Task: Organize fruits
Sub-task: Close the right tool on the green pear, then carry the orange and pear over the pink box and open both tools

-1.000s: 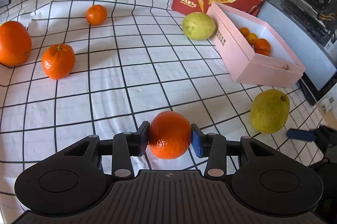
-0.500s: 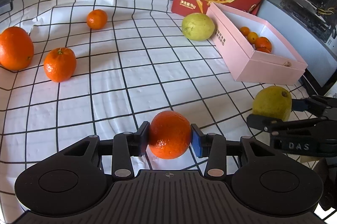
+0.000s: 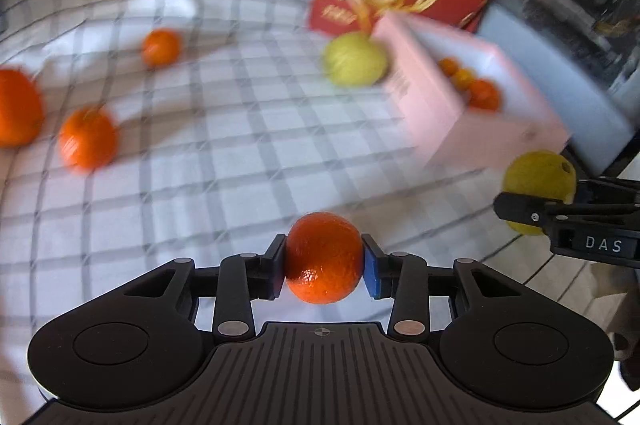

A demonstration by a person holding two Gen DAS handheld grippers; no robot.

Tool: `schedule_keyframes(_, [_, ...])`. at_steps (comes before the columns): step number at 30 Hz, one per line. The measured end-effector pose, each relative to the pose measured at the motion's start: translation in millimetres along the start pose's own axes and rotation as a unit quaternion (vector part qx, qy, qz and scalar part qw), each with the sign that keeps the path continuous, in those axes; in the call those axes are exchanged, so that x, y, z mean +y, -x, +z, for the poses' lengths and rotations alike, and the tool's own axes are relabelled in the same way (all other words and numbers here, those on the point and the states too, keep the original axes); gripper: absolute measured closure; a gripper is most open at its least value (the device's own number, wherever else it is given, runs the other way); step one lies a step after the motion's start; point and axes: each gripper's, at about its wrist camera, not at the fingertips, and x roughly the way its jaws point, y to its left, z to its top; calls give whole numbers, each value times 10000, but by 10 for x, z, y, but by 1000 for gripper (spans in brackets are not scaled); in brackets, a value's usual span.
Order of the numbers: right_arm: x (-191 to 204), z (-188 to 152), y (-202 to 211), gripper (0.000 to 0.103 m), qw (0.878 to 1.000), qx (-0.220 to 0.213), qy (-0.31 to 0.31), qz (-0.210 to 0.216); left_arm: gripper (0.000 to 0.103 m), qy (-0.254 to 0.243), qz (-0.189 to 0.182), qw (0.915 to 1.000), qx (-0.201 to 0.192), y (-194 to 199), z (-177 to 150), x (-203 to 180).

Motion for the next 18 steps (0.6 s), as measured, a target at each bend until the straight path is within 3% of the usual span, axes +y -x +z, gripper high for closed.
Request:
schedule_keyframes(5, [-323,473,335,43,9980,-615,-39,-130,60,-570,-493,9929,-918,190,739,-555])
schedule_keyframes(7, [-487,731,463,43,9962,-846,-44,-202,60,-649,-770,9888,-1100,182,1032,-778])
schedule_keyframes(9, [-659,1004,561,43,9945,-1006,-65,-274,60,-565,-1046,9881,-974,10,1261,-940])
schedule_keyframes(11, [-808,1198,591,43,9937,-1072,-103,-296,59,-408,-1309,9898,-399,-338,1411,-1020])
schedule_keyframes(13, [-950,1345,575,43,9934,-1099,-129,-308,58,-300,-1327,9907,5,-624,1397,-1075])
schedule_keyframes(15, [-1055,1412,517,43,9938,-1054,-171,-302,55,-220,-1152,9931,13,-755,1332,-1081])
schedule_keyframes(18, [-1165,1415,384,43,9957,-879,-214,-181,55,154,-1125,9930,-318,-641,1201,-942])
